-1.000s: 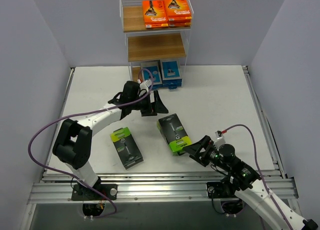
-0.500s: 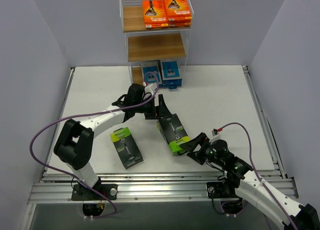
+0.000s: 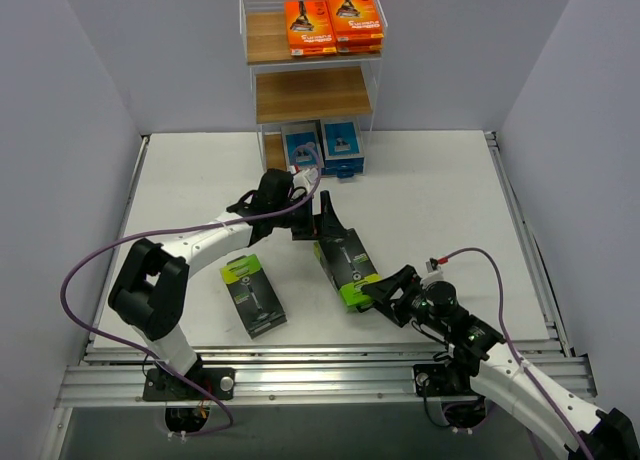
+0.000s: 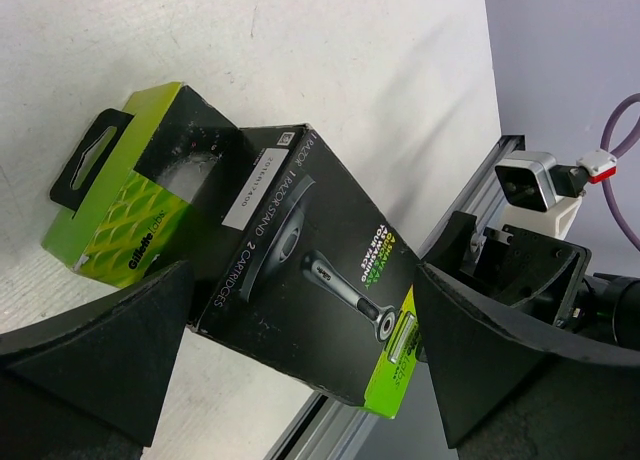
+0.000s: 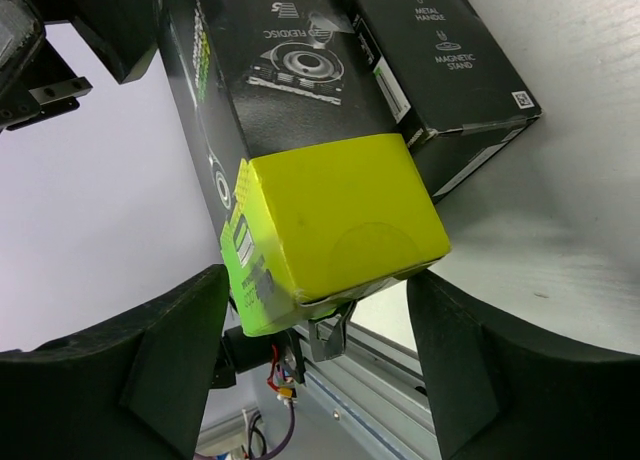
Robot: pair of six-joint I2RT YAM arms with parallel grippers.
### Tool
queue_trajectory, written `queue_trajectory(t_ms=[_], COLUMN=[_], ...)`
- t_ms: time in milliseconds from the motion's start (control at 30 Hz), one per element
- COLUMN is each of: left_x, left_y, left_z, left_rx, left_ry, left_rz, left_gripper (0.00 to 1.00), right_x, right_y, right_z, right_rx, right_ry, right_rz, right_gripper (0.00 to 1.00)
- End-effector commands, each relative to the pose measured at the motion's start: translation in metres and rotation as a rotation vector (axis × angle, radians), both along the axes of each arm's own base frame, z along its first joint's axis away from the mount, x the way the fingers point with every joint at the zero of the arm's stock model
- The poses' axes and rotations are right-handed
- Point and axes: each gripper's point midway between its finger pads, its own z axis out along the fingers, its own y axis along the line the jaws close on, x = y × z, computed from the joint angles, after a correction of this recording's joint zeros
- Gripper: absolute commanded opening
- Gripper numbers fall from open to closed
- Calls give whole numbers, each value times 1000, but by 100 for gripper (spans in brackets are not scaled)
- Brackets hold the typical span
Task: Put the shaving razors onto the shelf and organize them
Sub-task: Place the shaving razor onto shelf
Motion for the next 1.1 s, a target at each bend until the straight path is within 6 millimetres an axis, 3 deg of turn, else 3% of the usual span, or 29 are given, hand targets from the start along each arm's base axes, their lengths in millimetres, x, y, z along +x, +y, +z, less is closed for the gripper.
queue_trajectory(t_ms=[0,433,533,767,1067], left_x=[-8,-9,-10,-14,-17], left_y=[-6,-7,-8,-10,-12], left_z=[6,1,1,0,-2], left_rx=[-4,-1,2,14,16], left_ry=[-15,4,0,-7,-1], left_rz=[-35,-37,-40,-52,-59], left_gripper=[100,100,100,100,100], right_x=[7,16,18,25,25], right_y=[4,-1,2,9,9], right_z=[16,41,46,45,36], right_rx=[54,86,90,84,75], right_ry=[-57,-165,-186,-190,-161], right_rz=[-14,-58,-51,-39,-40], right_gripper=[66,49,49,63,66])
